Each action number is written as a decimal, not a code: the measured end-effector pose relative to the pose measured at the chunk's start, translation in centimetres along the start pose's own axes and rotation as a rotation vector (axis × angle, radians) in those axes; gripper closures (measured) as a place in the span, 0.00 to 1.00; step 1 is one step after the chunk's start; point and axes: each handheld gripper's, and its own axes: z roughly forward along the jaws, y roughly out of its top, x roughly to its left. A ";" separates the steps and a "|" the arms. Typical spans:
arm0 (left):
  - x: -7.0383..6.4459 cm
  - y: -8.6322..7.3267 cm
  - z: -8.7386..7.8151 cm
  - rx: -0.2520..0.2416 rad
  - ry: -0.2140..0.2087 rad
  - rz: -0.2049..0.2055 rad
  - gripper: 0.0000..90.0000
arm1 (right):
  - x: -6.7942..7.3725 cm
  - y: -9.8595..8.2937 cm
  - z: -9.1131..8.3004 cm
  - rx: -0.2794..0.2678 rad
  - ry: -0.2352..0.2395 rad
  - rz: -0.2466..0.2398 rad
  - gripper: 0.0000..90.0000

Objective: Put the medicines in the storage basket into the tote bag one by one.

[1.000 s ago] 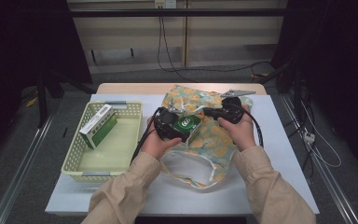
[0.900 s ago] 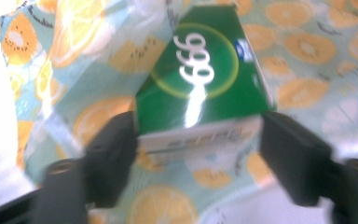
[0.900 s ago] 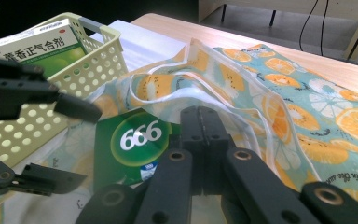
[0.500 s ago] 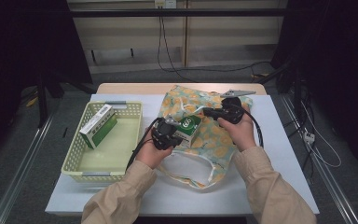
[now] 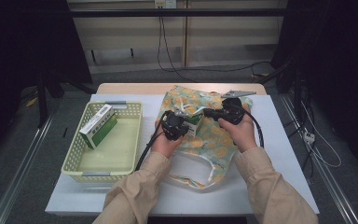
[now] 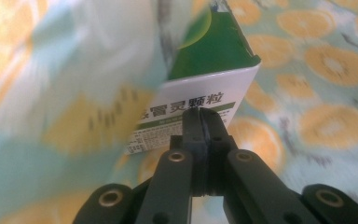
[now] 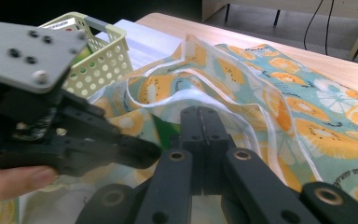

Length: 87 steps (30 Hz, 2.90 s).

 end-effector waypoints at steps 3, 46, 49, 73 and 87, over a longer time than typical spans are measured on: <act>0.1 0.4 0.7 -0.013 0.013 -0.013 1.00 | 0.0 0.0 0.0 0.002 0.001 -0.002 1.00; 2.1 -0.9 -9.6 0.032 -0.105 0.006 0.14 | -0.2 -1.1 -0.1 0.031 -0.005 0.016 1.00; 2.7 -1.3 -10.7 0.025 -0.111 0.007 0.11 | -0.3 -1.1 -0.1 0.029 -0.002 0.013 1.00; 9.8 -3.2 -14.8 0.052 -0.065 -0.006 0.10 | -0.4 -1.0 -0.3 0.021 -0.006 0.010 1.00; 13.9 -3.8 -16.8 0.066 0.026 -0.034 0.15 | -0.3 -1.1 -0.1 0.024 -0.005 0.010 1.00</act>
